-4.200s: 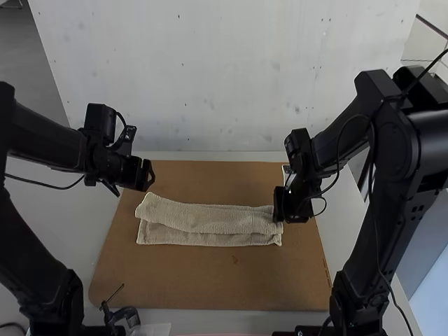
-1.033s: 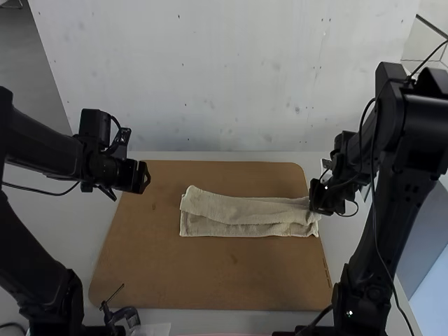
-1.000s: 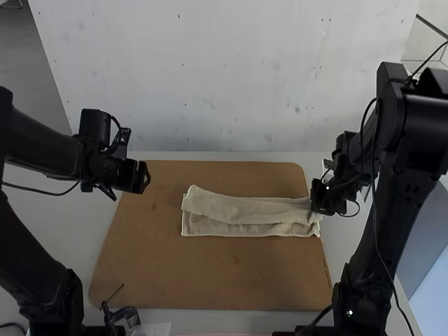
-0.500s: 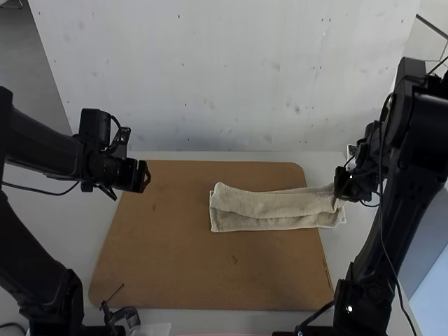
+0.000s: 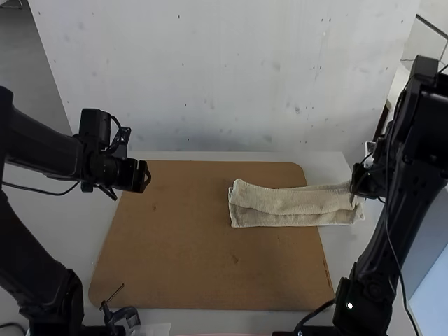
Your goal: Fold the towel.
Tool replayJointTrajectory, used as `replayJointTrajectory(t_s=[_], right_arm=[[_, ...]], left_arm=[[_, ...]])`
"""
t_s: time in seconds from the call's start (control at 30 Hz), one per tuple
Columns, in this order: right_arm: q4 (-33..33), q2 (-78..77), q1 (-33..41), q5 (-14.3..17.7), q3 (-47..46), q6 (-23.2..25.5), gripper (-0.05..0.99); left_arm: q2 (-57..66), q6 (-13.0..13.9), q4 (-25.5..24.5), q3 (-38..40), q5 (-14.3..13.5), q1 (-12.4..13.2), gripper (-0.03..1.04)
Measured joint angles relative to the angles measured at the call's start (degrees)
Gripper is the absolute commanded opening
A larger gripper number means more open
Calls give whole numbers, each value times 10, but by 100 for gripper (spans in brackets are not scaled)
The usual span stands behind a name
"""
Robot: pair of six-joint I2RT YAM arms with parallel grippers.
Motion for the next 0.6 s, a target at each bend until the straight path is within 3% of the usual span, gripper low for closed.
replayJointTrajectory(t_s=[0.6], right_arm=[[-65, 0, -35, 13, 30, -40, 2]], left_arm=[[0, 0, 3, 0, 0, 0, 88]])
